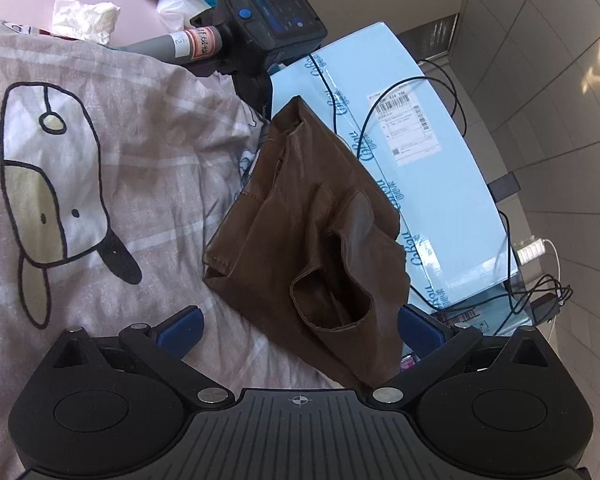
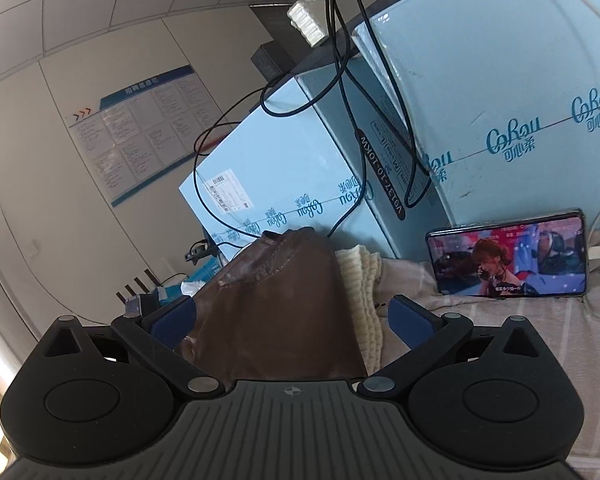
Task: Fold clothes
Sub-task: 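Lower both grippers onto the crumpled brown jacket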
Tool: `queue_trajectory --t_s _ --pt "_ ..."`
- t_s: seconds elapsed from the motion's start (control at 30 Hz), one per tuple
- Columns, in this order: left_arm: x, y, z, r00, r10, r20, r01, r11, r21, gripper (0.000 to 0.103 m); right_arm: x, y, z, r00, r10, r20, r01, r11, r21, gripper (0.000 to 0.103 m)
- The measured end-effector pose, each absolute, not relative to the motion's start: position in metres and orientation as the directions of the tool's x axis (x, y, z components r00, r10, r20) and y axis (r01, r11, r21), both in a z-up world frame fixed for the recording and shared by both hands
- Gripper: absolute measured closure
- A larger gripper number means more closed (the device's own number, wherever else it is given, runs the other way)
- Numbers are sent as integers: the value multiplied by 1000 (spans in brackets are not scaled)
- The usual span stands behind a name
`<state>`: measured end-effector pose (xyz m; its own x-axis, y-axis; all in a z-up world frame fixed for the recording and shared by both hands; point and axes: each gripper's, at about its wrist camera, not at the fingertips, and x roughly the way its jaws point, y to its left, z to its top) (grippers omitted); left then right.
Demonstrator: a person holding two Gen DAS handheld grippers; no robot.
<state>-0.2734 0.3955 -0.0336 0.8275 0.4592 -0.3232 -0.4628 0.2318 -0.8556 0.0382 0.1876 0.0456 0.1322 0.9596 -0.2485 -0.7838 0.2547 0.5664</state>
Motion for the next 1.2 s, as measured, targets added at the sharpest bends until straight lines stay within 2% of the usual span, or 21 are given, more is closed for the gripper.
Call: queue_trajectory --t_s 0.13,0.4,0.8,1.0,1.2 --pt "-253 413 -37 819 462 -340 -461 178 -870 0 51 231 25 114 955 -275 -716 271 643 0" --pt "-250 405 -42 821 509 -258 -452 305 -838 0 69 292 -3 52 949 -312 -678 263 686 0" --pt "-257 406 -42 794 559 -238 -468 314 -826 0 33 271 20 -90 959 -267 -651 146 745 0" --pt "-267 409 -45 793 578 -191 -419 291 -860 0 15 270 21 -168 932 -322 -643 144 752 0" --pt "-275 412 -50 805 579 -130 -340 270 -901 0 20 280 11 -110 930 -351 -696 180 695 0"
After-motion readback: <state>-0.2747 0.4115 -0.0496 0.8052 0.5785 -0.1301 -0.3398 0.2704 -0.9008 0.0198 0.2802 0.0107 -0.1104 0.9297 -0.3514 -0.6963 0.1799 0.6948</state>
